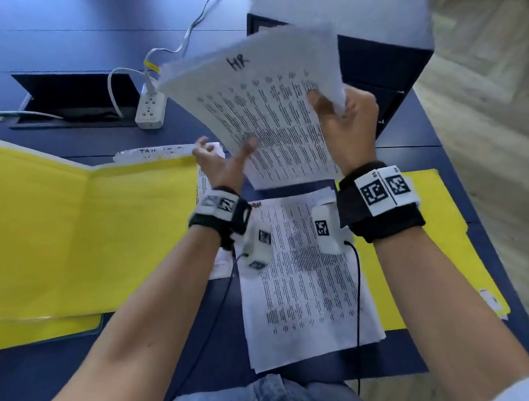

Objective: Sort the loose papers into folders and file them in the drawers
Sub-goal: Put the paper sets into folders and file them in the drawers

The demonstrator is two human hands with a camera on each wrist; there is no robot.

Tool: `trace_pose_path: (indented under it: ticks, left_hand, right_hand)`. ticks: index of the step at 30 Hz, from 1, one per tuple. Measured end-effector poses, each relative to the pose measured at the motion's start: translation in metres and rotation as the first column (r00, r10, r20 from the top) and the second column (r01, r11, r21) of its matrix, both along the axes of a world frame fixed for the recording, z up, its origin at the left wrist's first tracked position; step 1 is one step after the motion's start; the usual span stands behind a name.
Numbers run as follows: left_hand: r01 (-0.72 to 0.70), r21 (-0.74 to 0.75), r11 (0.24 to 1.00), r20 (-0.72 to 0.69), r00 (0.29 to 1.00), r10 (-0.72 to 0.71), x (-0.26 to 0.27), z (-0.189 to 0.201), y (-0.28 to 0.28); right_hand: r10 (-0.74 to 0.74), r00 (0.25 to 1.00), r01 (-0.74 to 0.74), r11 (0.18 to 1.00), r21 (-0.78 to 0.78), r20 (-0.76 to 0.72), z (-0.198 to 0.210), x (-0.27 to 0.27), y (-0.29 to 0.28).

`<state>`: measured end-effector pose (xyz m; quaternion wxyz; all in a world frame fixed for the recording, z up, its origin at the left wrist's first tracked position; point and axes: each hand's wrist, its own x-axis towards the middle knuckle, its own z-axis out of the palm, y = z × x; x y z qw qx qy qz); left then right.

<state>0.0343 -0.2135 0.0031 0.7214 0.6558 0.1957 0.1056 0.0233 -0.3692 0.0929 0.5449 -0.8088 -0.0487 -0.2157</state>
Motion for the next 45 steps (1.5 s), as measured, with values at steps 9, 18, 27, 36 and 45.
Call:
trace_pose_path:
  ticks: [9,18,27,36,45]
  left_hand:
    - [0.151,-0.117,0.982,0.457,0.886,-0.082,0.01,0.079,0.048]
    - [0.35,0.01,0.937,0.083,0.933,-0.349,-0.026,0.025,0.056]
    - [0.183,0.105,0.977,0.264,0.942,-0.205,-0.021,0.096,0.108]
    - [-0.076,0.156,0.985,0.148,0.988,0.053,-0.043,0.103,0.198]
    - [-0.526,0.511,0.68,-0.164,0.717,0.678,-0.117,0.032,0.292]
  right_hand:
    - [-0.1,0.986,0.023,0.874,0.485,0.133,0.021,-0.022,0.016]
    - [-0.123,0.985,0.168,0.847,0.505,-0.122,-0.025,-0.045,0.03]
    - [0.081,0.997,-0.08,0.896,0.436,0.016,0.006,-0.041,0.066]
    - [0.249,0.927,-0.172,0.947,0.271,-0.281,-0.034,-0.062,0.155]
    - [0.186,0.789,-0.006,0.955,0.296,-0.585,-0.102,-0.08,0.213]
